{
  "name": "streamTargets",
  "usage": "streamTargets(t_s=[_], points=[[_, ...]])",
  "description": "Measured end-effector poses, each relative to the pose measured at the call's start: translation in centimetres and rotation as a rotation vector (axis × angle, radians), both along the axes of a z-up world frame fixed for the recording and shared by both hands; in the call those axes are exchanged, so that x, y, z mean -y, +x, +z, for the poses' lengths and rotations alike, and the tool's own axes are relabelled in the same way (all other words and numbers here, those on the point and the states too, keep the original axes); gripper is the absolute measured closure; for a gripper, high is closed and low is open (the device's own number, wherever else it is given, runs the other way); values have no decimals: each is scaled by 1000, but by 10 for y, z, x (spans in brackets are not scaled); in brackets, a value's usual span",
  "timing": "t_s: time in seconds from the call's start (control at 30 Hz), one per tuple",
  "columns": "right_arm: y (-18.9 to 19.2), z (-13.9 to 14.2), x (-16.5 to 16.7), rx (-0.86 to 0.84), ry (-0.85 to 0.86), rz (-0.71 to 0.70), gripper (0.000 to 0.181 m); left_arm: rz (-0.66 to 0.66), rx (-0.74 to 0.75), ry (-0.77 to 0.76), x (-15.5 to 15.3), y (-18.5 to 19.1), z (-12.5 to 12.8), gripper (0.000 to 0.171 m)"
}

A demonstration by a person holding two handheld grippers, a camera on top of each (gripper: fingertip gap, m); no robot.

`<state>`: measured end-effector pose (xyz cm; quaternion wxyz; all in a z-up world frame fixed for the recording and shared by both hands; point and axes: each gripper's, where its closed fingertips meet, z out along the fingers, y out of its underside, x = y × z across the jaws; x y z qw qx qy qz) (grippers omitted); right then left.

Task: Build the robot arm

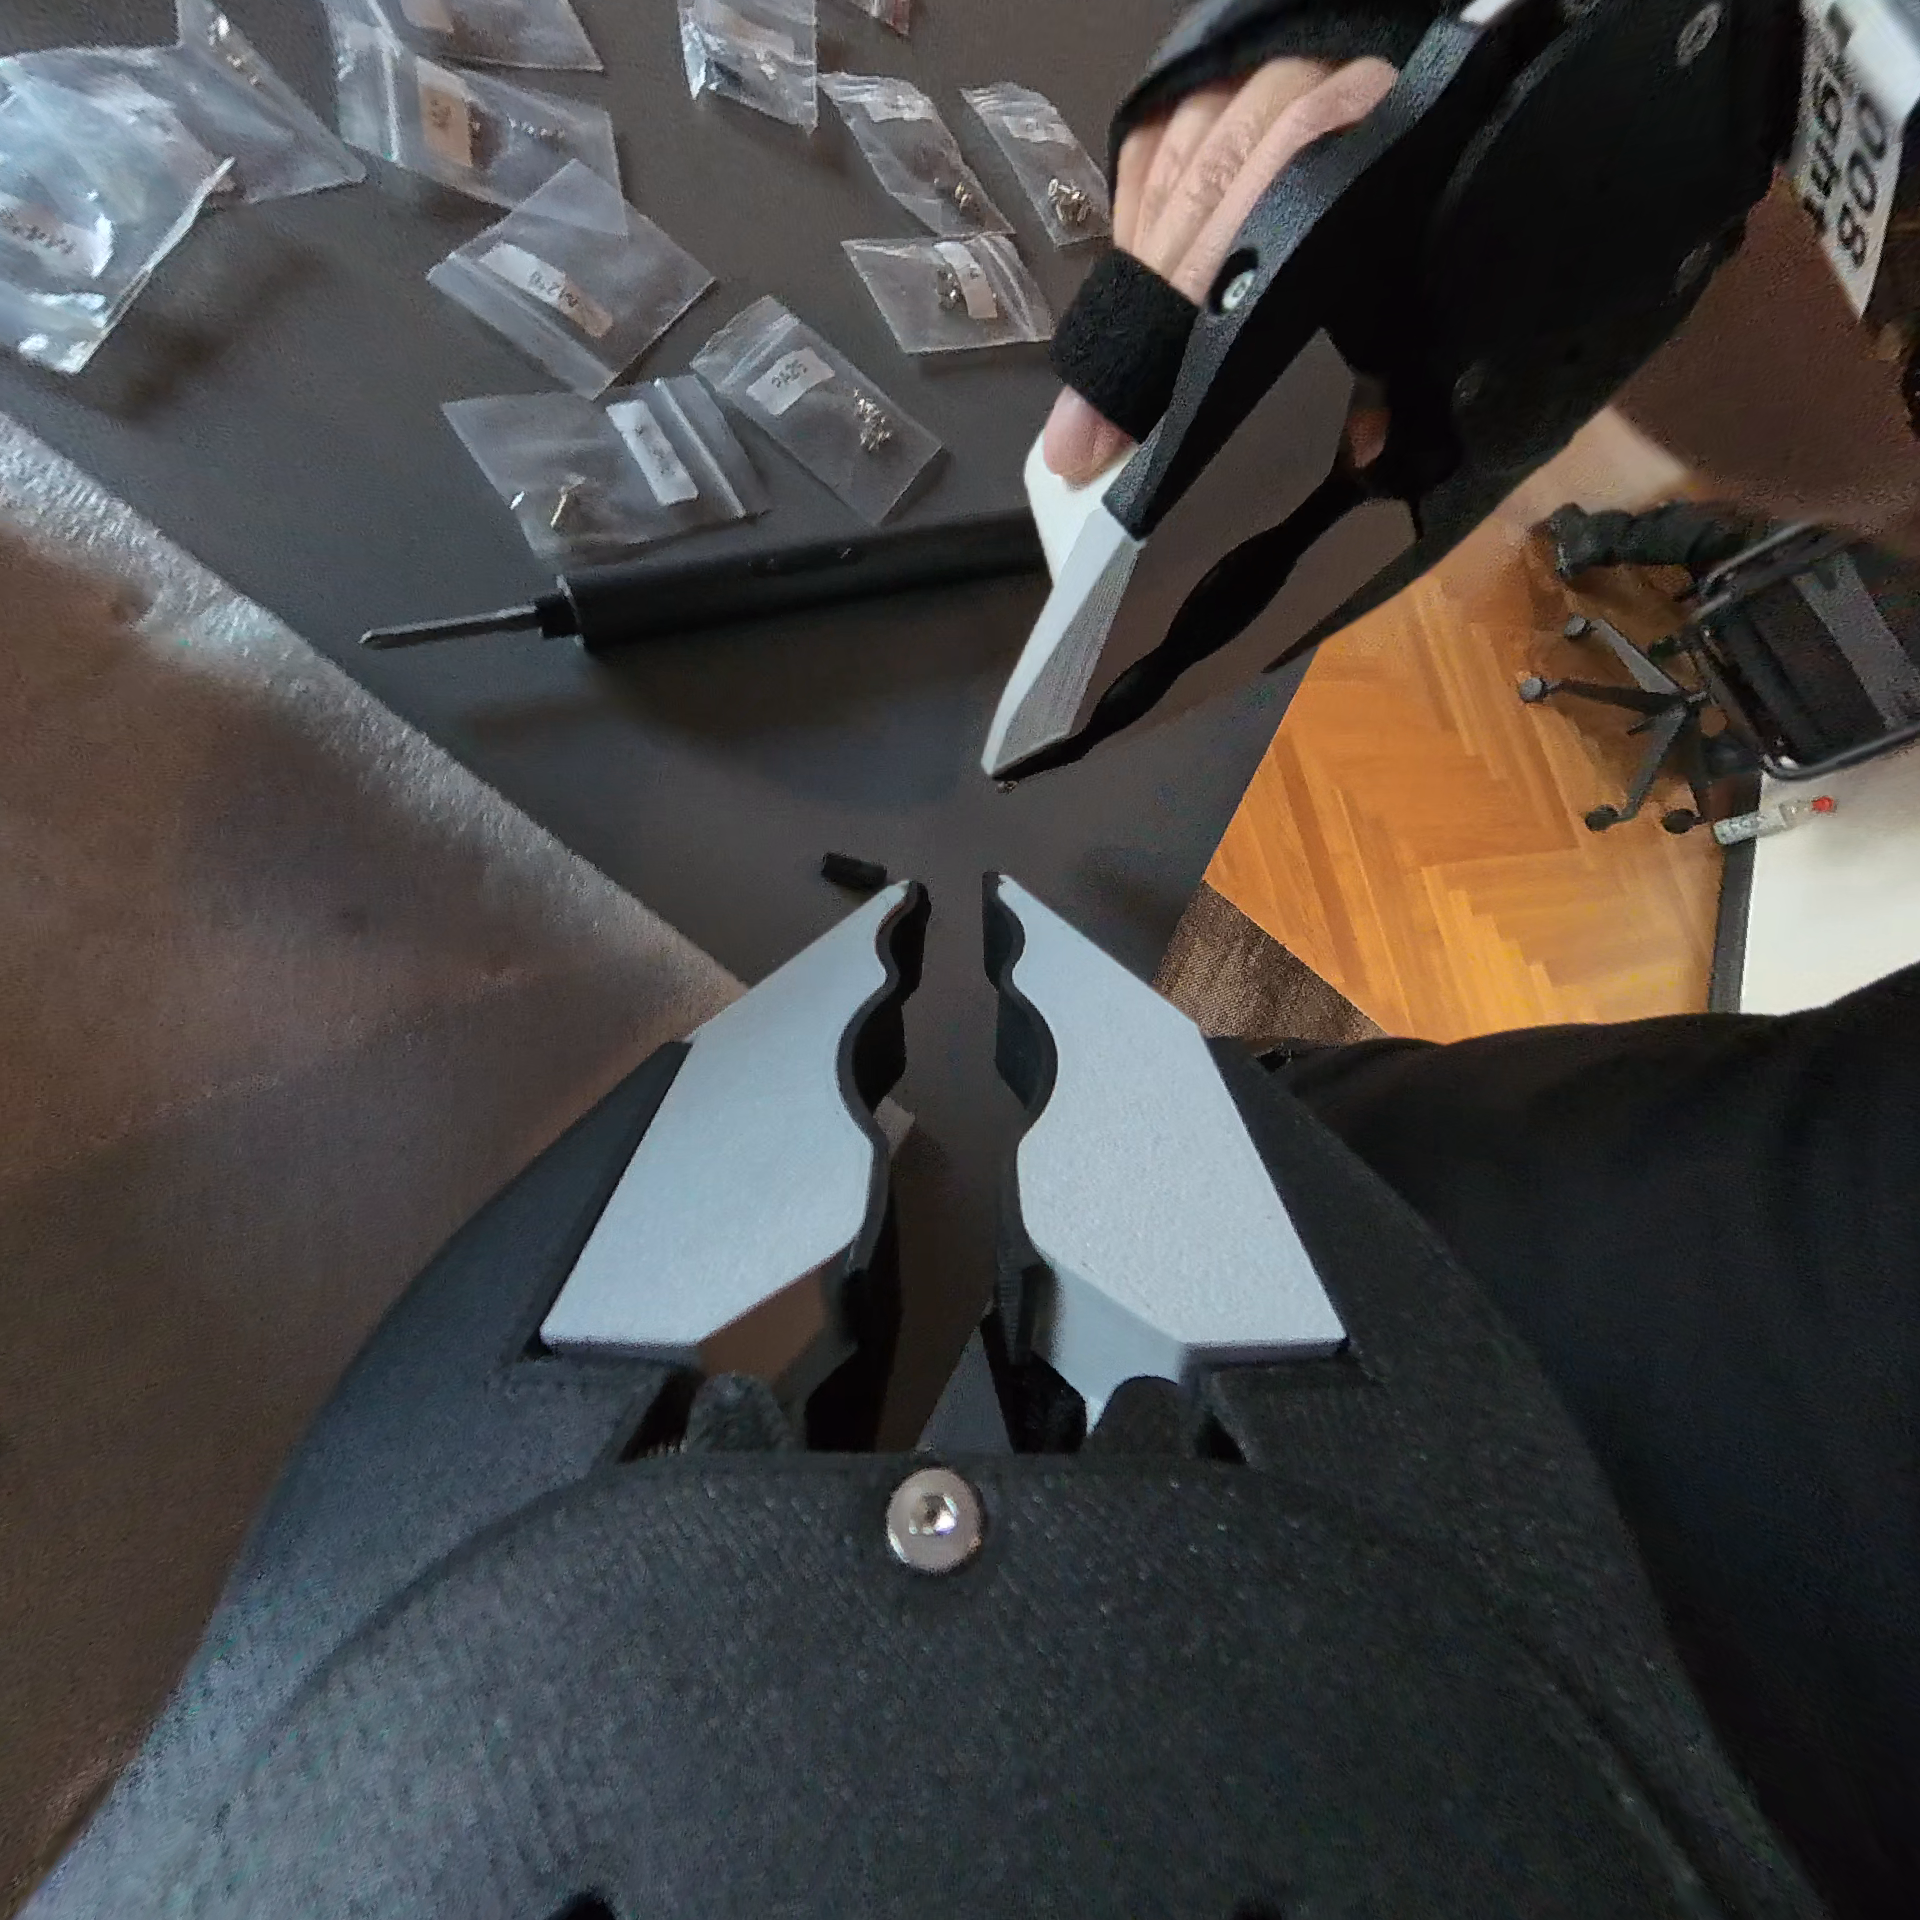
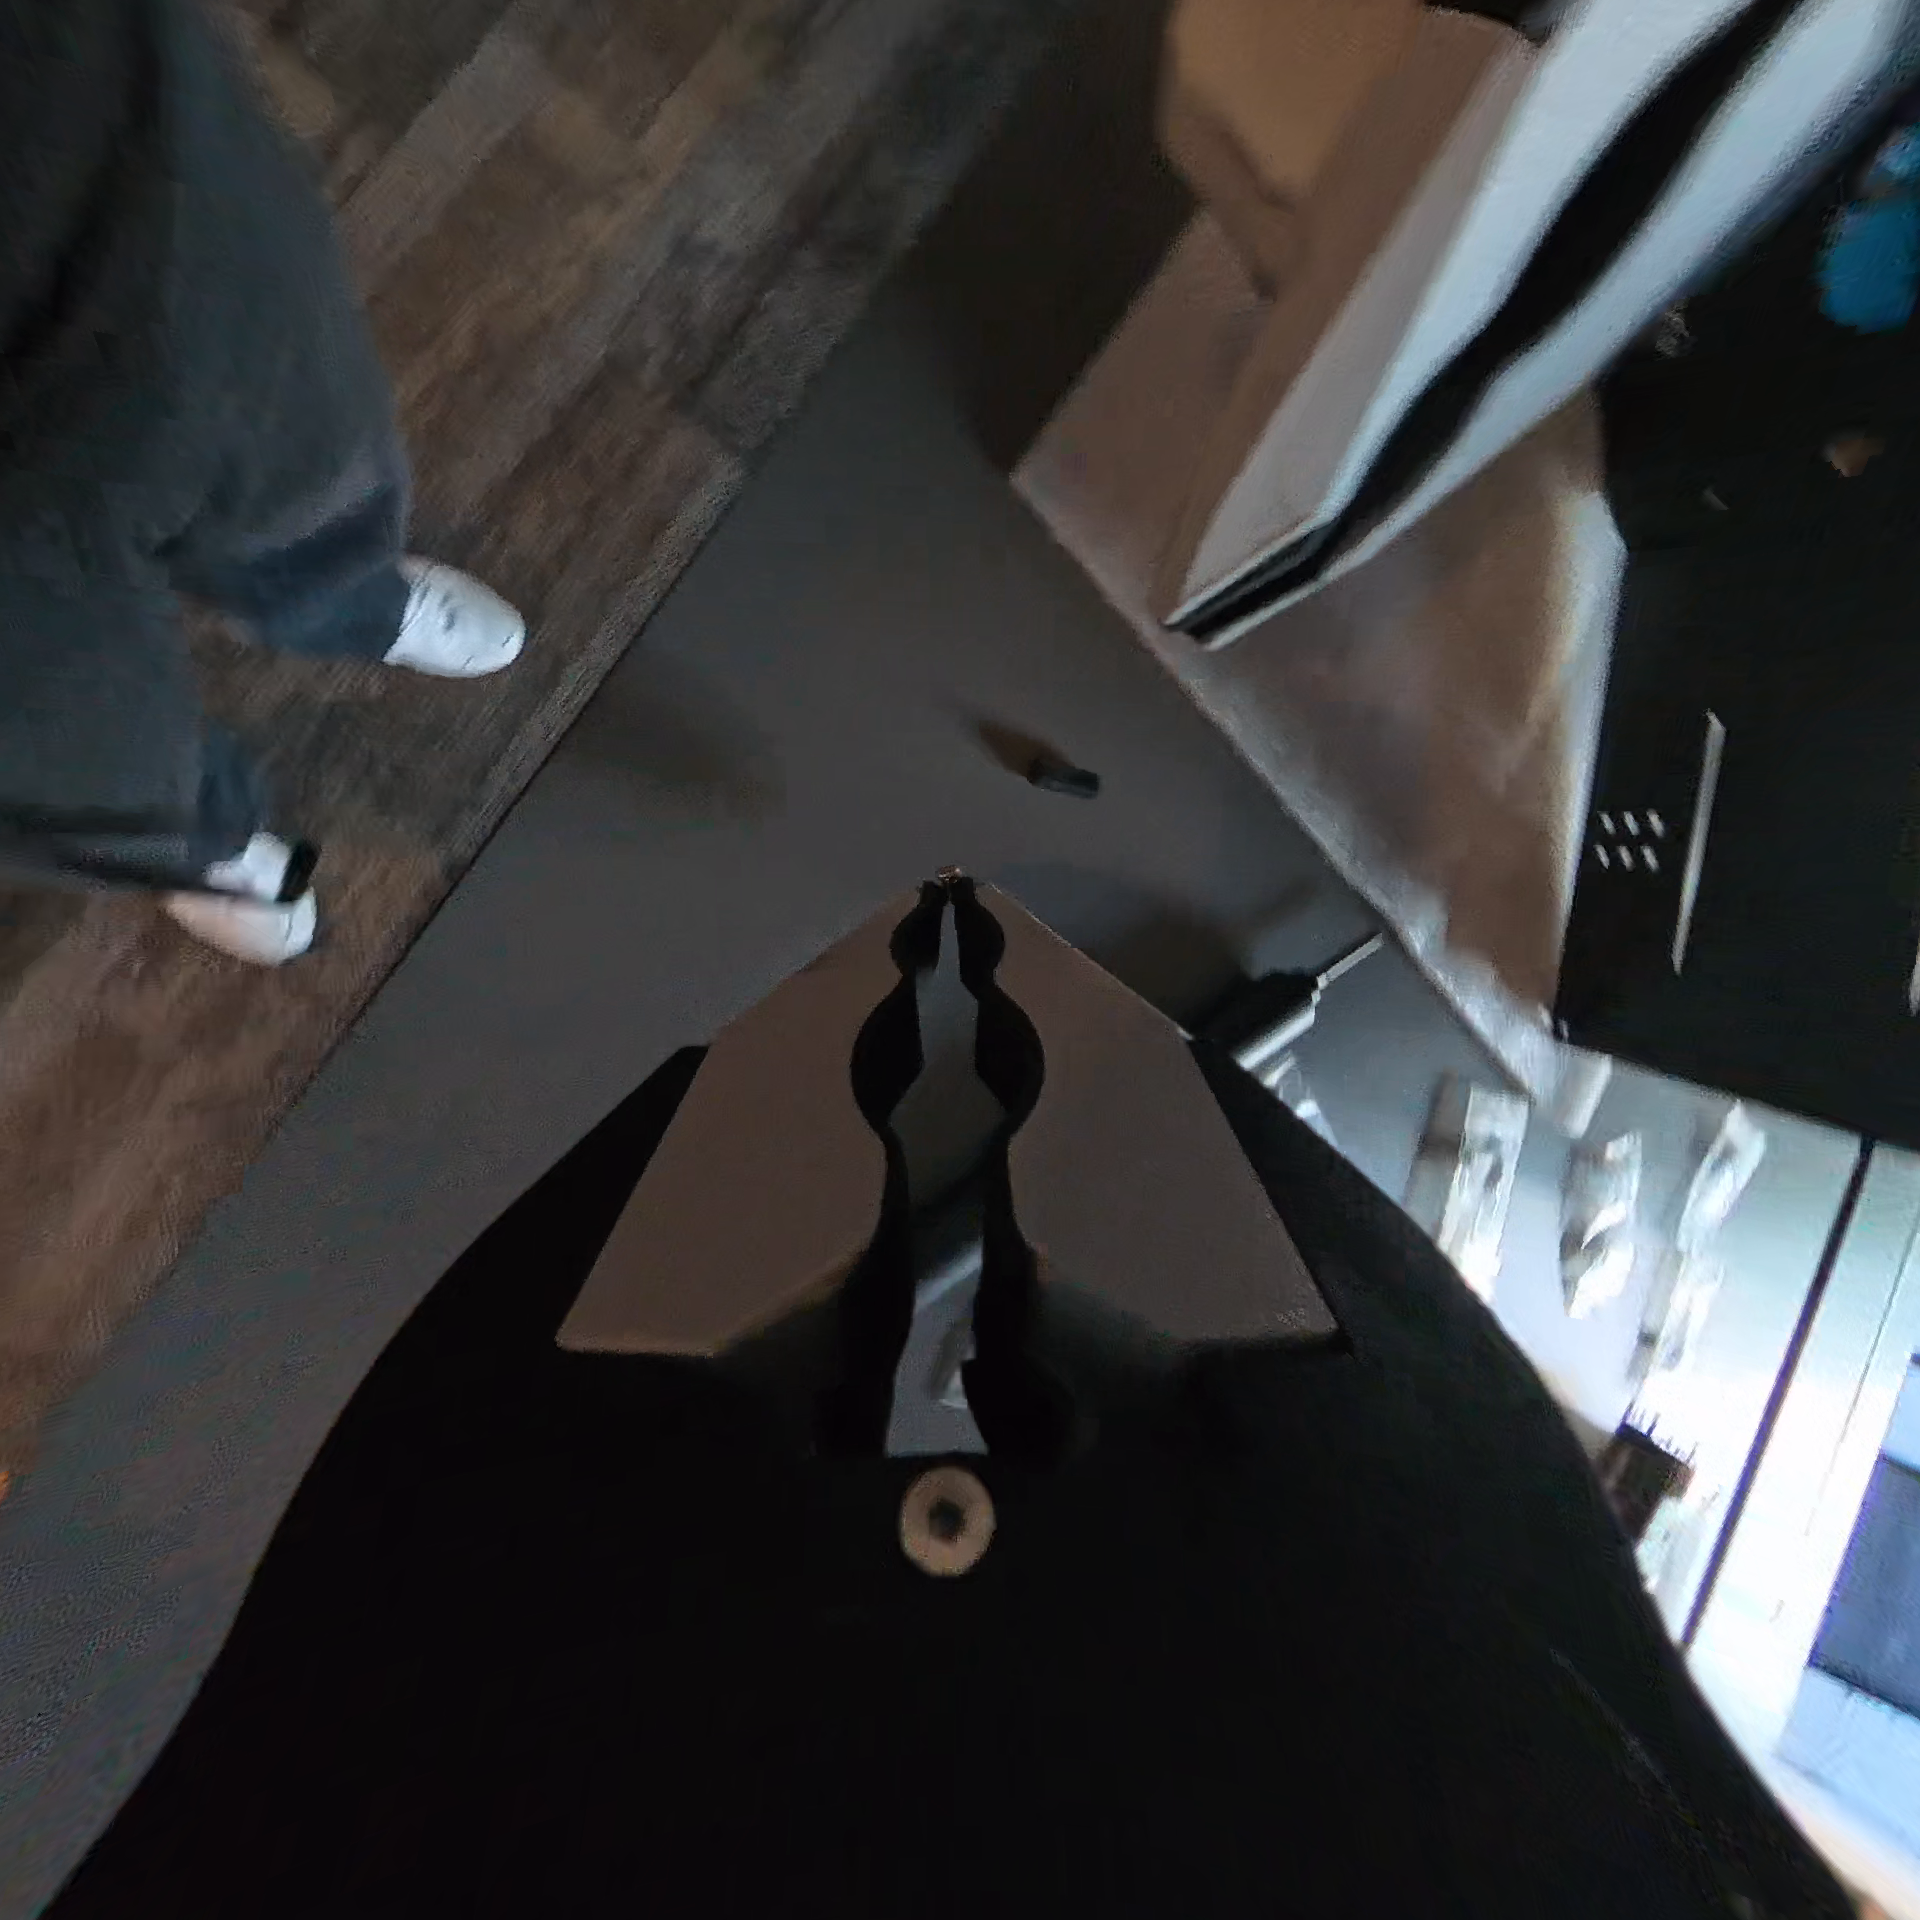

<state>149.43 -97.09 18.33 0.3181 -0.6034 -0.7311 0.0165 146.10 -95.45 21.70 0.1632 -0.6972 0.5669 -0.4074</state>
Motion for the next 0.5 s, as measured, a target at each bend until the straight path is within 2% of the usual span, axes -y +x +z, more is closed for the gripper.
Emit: streamTargets(t_s=[0.17, 0.27, 0.4, 0.5], points=[[8, -14, 5, 332, 19, 335, 179, 63, 16, -19, -4, -22, 1, 162], [5, -15, 5, 377, 31, 460, 179, 113, 14, -30, -5, -39, 0, 162], [6, -12, -4, 381, 70, 454, 169, 144, -2, -41, -3, -59, -3, 163], [16, -1, -10, 334, 92, 289, 167, 138, -5, -45, -1, -70, -1, 162]])
